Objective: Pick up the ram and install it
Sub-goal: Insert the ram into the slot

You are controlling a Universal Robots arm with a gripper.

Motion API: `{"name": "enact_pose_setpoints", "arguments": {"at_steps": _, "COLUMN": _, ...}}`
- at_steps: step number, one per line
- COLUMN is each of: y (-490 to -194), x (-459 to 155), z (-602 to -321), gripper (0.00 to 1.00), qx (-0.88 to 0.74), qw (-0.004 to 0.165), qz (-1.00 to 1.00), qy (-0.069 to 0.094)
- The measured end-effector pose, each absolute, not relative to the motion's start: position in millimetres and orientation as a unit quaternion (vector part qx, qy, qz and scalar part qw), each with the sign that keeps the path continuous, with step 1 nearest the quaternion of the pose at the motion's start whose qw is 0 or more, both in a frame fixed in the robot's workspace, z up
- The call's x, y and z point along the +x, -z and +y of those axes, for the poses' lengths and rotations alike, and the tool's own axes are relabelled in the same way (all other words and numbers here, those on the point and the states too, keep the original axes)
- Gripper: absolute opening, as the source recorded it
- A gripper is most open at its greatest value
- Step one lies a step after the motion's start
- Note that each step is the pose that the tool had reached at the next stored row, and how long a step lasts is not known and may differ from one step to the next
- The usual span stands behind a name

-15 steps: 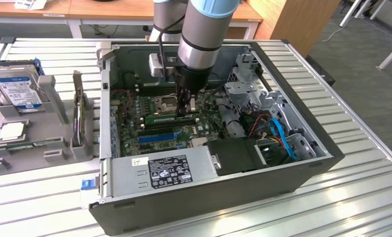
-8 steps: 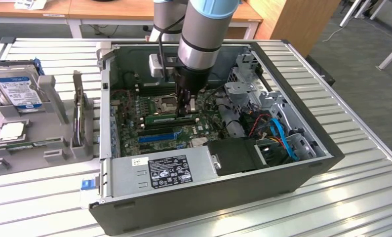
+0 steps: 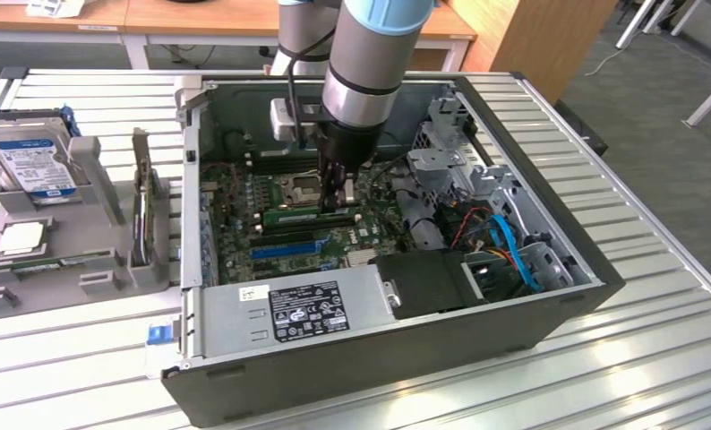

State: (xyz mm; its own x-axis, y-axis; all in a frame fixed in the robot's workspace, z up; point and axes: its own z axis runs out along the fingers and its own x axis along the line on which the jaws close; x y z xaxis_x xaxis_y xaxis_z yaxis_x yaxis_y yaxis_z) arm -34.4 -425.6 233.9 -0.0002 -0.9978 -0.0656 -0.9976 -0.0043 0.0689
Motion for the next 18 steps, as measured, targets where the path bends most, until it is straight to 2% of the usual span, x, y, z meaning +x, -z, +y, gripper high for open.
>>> {"name": "enact_pose_setpoints", "arguments": {"at_steps": 18, "y": -232.9, "x": -34.5, "z": -425.5, "gripper": 0.12, "qx": 0.707, "qw": 0.0, "qz": -0.706, "qy": 0.047}}
